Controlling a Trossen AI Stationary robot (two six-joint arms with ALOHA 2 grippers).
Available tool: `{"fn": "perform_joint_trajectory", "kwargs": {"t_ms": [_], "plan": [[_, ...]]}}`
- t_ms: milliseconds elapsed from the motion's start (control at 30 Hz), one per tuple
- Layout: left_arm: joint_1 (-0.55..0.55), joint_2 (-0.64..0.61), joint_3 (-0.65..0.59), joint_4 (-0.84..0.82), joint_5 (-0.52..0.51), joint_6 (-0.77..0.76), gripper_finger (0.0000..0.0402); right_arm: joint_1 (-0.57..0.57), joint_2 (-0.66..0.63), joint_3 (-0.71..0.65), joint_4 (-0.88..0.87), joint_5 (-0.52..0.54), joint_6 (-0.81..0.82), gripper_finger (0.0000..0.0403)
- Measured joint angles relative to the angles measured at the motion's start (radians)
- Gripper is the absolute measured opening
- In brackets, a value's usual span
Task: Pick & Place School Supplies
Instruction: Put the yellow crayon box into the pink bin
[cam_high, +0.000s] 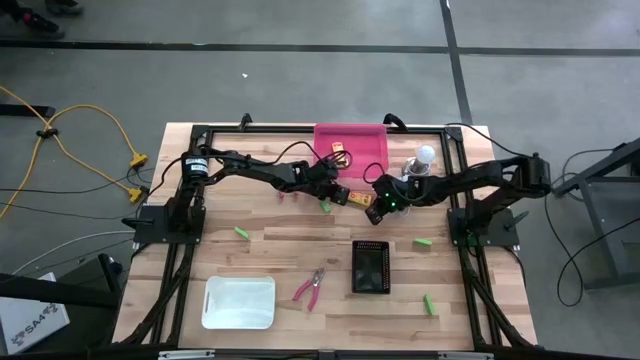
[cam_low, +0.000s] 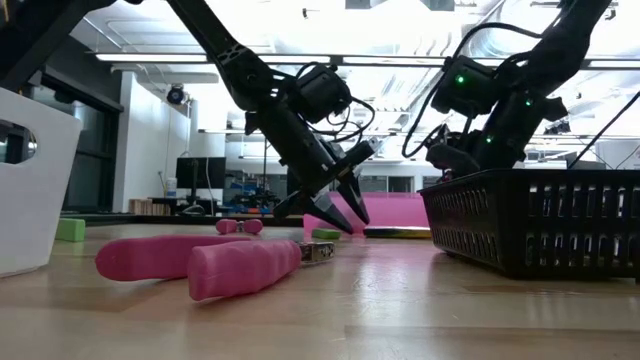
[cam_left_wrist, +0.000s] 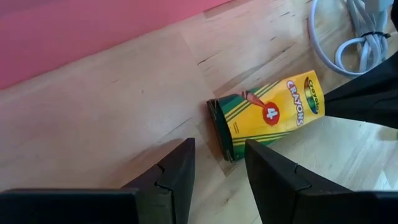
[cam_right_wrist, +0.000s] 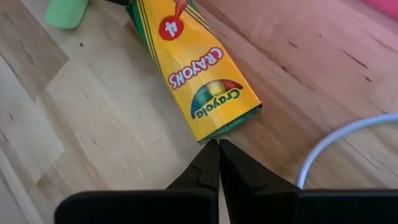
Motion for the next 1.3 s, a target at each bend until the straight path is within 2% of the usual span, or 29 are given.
{"fn": "perform_joint_trajectory", "kwargs": {"t_ms": [300, 500, 733, 1300], "plan": [[0.023, 0.000, 0.000, 0.000, 0.003, 0.018, 0.0136, 0.000, 0.002, 0.000, 0.001, 0.029, -0.017, 0.0002], [0.034, 0.002, 0.000, 0.003, 0.043, 0.048, 0.0136, 0.000, 0.002, 0.000, 0.001, 0.030, -0.029, 0.0002], [0.034, 0.051, 0.002, 0.094, 0.126, 0.030, 0.0136, 0.000, 0.002, -0.001, 0.012, 0.034, -0.040, 0.0002], [0.035, 0.072, 0.000, 0.158, 0.210, -0.005, 0.0136, -0.001, 0.002, -0.002, 0.015, 0.034, -0.070, 0.0002]]}}
